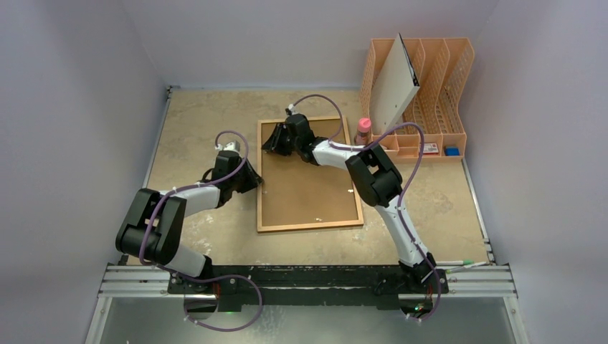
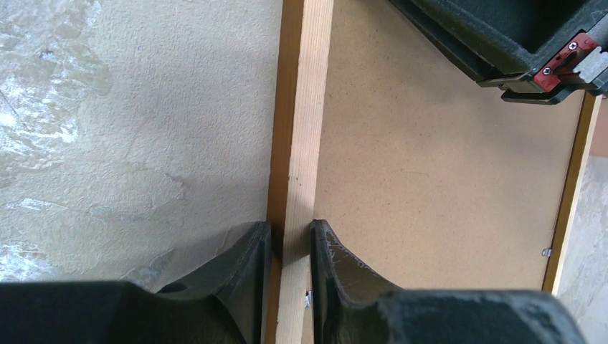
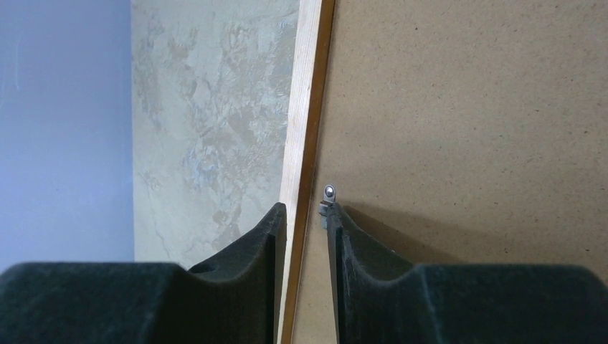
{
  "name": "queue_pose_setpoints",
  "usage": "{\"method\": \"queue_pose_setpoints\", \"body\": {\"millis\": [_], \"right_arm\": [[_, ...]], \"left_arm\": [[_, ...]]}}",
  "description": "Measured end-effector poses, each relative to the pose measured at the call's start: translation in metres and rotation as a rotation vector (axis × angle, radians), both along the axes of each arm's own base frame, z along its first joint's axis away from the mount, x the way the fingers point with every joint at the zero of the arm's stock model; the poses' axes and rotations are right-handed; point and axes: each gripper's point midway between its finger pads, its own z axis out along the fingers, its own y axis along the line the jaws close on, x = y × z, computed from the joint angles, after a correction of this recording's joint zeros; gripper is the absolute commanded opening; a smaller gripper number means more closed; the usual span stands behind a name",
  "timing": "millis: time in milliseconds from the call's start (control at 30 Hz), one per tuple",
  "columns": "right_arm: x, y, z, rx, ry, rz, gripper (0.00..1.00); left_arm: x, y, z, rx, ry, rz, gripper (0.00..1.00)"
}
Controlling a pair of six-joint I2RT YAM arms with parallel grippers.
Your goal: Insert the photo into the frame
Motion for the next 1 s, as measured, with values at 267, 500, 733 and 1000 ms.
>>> {"method": "queue_pose_setpoints", "body": {"millis": [267, 500, 733, 1000], "right_arm": [[-0.0006, 0.0015, -0.0013, 0.012, 0.004, 0.018, 0.27], [0.001, 0.0028, -0.0026, 0.021, 0.007, 0.03, 0.25], [0.0025, 0.0033, -0.0033, 0.023, 0.007, 0.03, 0.22], [0.0026, 0.002, -0.0052, 0.029, 0.007, 0.018, 0.26]], "left_arm": [[0.0003, -0.0003, 0.0, 0.0, 0.0, -0.002, 0.24], [0.0019, -0.0015, 0.0002, -0.003, -0.001, -0.004, 0.24], [0.003, -0.0021, 0.0003, -0.007, -0.002, -0.007, 0.23], [0.0033, -0.0024, 0.0003, -0.013, -0.001, -0.01, 0.22]]}}
